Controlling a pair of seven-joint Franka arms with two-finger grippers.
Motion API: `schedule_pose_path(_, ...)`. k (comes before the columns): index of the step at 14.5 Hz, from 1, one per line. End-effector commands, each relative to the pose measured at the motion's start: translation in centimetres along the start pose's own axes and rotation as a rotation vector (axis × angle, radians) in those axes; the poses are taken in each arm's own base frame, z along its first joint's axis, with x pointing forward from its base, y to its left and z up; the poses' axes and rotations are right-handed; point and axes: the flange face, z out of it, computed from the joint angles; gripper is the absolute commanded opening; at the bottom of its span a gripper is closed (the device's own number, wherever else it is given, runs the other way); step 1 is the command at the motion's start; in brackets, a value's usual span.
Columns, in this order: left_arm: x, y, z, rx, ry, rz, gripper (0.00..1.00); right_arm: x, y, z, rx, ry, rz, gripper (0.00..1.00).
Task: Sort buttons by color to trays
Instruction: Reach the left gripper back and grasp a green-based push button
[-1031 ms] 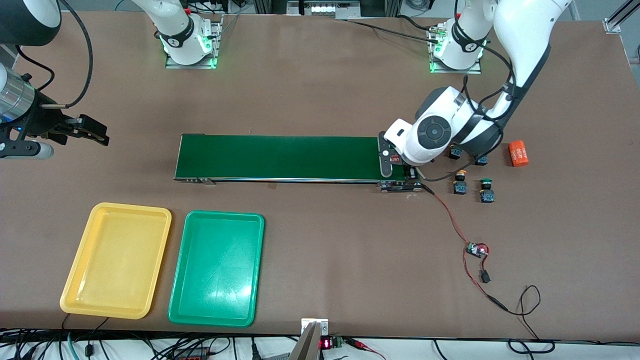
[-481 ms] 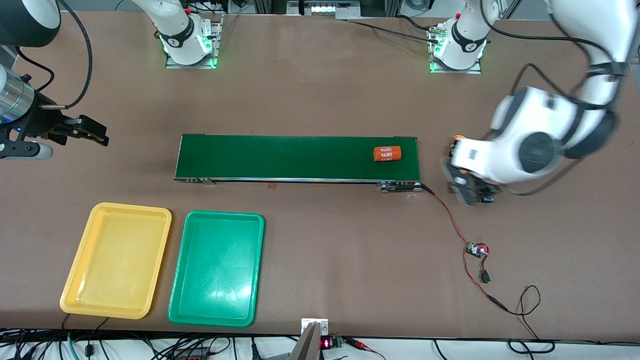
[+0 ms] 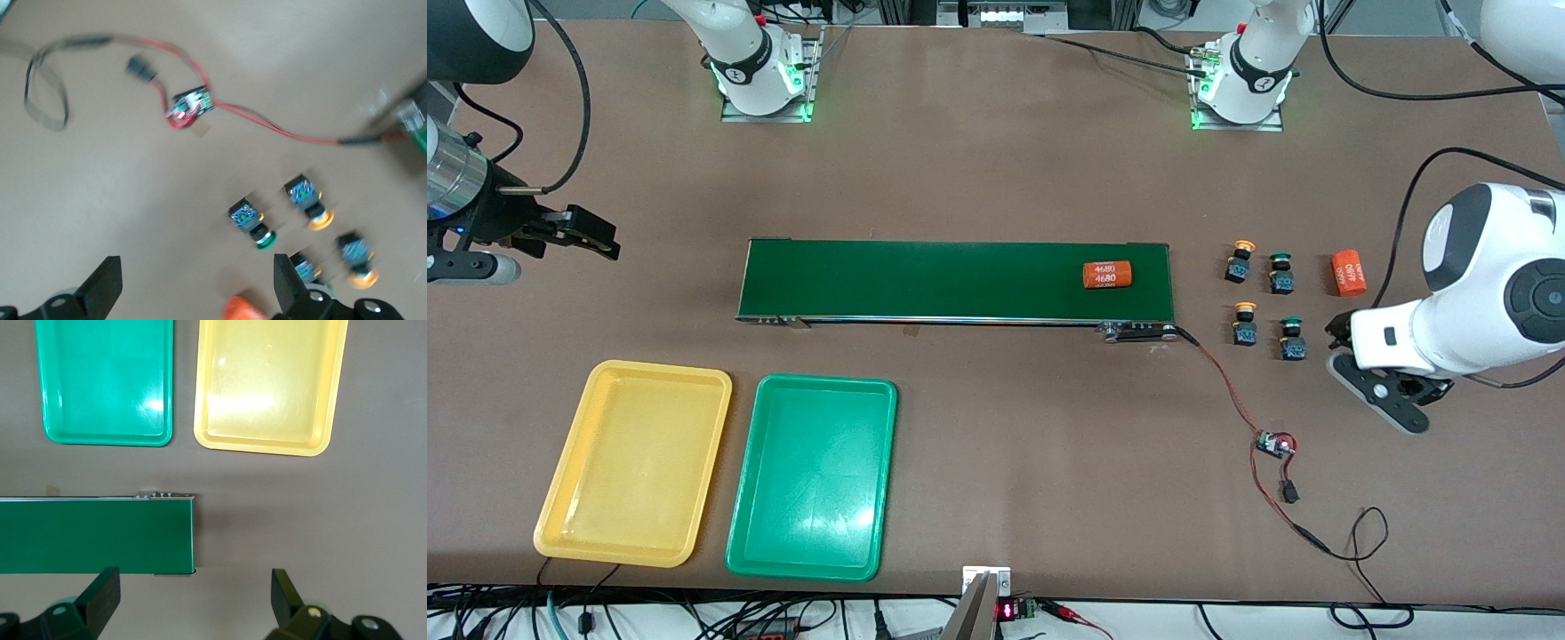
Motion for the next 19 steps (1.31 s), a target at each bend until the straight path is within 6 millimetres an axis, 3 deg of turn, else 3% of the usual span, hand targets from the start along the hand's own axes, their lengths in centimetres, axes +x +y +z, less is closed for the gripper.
schedule_pose_path(1,0.0,0.4,1.0,-0.01,-0.085,-0.291,1.0,0.2,0.1,-0.2,0.002,0.003,-0.012,1.0)
schedule_pose_path(2,-0.1,0.3,1.7,-0.015,-0.097,-0.348,1.0,0.2,0.3,-0.2,0.002,0.003,-0.009,1.0)
schedule_pose_path(5,-1.9,-0.8,7.8,-0.102,-0.156,-0.52,1.0,0.1,0.1,-0.2,0.002,0.002,-0.012,1.0)
schedule_pose_path(6,-2.5,-0.4,10.1,-0.13,-0.147,-0.533,1.0,0.1,0.1,-0.2,0.002,0.002,-0.012,1.0)
schedule_pose_path(12,-5.0,2.7,19.1,-0.158,0.012,-0.555,1.0,0.2,0.0,-0.2,0.004,0.003,-0.012,1.0)
schedule_pose_path(19,-5.4,2.3,21.9,-0.144,0.034,-0.536,0.95,0.1,0.1,-0.2,0.004,0.002,-0.014,1.0)
